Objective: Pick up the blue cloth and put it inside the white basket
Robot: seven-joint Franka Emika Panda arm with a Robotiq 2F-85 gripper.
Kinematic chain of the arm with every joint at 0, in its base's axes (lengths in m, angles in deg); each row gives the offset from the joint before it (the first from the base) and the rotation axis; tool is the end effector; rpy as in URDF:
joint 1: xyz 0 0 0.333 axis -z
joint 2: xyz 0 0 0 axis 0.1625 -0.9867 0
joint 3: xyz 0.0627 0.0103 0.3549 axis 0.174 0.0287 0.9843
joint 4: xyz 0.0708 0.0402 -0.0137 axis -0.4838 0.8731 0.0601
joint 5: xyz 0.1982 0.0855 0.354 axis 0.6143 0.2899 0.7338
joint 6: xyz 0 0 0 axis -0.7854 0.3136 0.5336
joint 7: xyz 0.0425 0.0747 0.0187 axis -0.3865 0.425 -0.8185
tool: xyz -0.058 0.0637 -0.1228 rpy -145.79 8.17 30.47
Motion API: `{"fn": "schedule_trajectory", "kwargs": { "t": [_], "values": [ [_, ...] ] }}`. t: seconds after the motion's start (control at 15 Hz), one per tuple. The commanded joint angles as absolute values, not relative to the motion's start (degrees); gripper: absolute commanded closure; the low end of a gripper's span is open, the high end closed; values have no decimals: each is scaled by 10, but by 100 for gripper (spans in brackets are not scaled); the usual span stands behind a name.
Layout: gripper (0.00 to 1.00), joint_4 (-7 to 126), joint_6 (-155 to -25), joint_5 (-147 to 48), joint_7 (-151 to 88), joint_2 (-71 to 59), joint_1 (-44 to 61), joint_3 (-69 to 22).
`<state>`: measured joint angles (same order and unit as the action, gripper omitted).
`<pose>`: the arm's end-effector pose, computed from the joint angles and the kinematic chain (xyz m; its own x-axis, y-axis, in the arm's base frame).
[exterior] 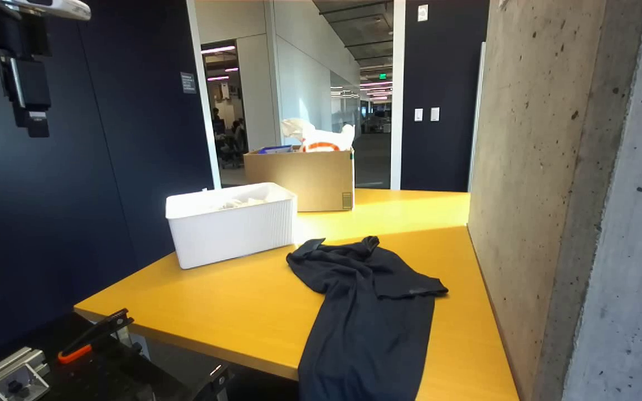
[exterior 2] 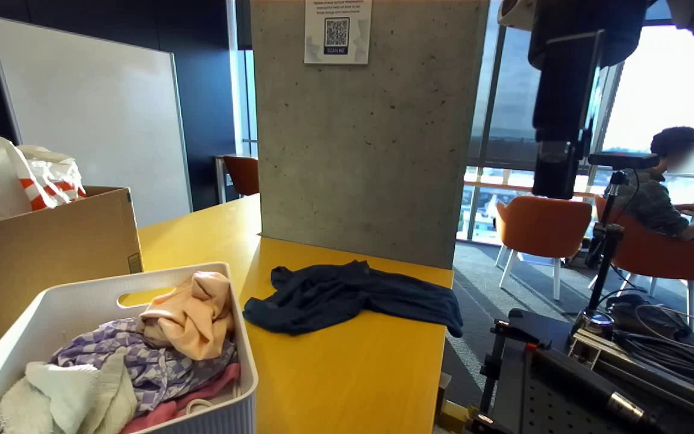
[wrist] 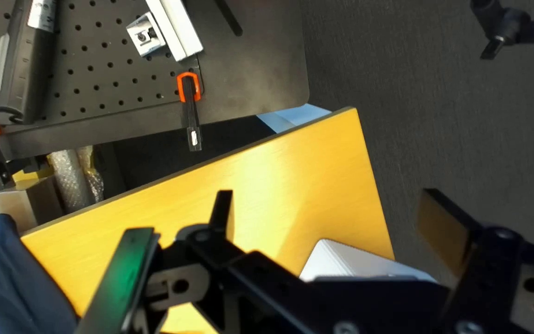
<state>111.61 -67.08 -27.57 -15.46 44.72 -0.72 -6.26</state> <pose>0.3237 0.1836 0.4608 0.9933 -0.1006 -0.0561 -0.1087 -0.9799 -0.1675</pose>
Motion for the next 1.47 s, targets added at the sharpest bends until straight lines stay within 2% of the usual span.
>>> {"fn": "schedule_trajectory", "kwargs": {
  "t": [0.0,0.47,1.2,1.27,1.4],
  "values": [
    [0,1069,-683,-292,-166,424,44,-108],
    [0,925,-707,-262,-242,240,115,-227],
    [0,559,-517,-250,-160,-54,182,-284],
    [0,639,-568,-256,-182,-8,177,-280],
    [0,592,-544,-256,-172,-39,183,-280]
  ]
}}
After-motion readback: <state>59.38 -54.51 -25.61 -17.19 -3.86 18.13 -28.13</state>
